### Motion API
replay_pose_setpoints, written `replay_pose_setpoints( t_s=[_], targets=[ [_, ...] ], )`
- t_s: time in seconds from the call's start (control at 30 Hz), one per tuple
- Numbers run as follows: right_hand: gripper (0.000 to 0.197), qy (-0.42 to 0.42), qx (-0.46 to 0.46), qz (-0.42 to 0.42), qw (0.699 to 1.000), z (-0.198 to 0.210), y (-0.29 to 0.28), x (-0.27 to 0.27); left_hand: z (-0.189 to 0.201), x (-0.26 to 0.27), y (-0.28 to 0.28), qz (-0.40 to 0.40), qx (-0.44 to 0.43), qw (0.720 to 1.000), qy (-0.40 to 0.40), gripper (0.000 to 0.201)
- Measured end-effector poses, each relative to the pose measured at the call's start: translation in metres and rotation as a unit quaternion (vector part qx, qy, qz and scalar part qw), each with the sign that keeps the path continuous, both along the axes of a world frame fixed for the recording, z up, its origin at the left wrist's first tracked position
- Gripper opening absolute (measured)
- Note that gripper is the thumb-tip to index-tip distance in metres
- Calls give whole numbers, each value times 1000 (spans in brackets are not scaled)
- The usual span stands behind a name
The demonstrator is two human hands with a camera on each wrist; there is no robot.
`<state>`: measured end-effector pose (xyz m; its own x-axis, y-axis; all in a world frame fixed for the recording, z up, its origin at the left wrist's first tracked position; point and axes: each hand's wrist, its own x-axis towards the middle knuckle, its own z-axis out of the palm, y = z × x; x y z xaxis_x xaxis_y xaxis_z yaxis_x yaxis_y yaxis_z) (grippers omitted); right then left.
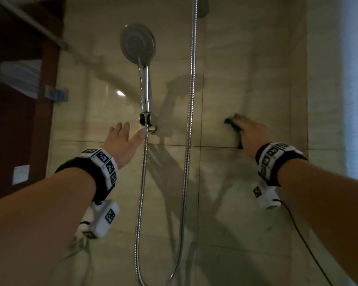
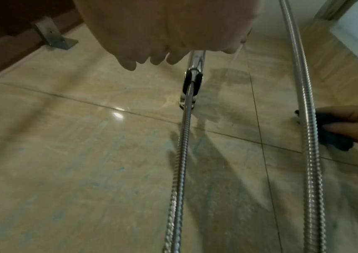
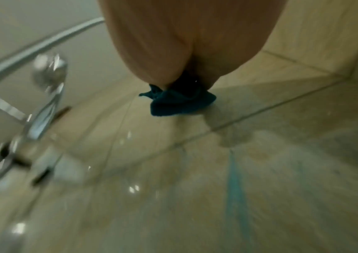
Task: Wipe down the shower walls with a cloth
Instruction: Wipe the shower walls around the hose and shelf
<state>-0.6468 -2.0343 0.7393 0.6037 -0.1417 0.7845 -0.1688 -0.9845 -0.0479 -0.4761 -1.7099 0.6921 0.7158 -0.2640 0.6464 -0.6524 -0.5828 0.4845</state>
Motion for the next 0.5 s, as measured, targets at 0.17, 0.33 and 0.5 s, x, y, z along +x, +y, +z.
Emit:
replay_pose_setpoints(
  t_s=[0.17, 0.33, 0.5],
  targets=[
    [41, -216, 111, 14, 970, 36, 40, -28, 21, 4, 25, 9, 20, 1000, -16, 90],
    [38, -228, 38, 50, 972, 70, 110, -8, 26, 28, 51, -6, 55, 998, -34, 90],
    [37, -219, -44, 23, 975, 83, 188, 23, 31, 75, 94, 43, 186, 974, -121, 95]
  ],
)
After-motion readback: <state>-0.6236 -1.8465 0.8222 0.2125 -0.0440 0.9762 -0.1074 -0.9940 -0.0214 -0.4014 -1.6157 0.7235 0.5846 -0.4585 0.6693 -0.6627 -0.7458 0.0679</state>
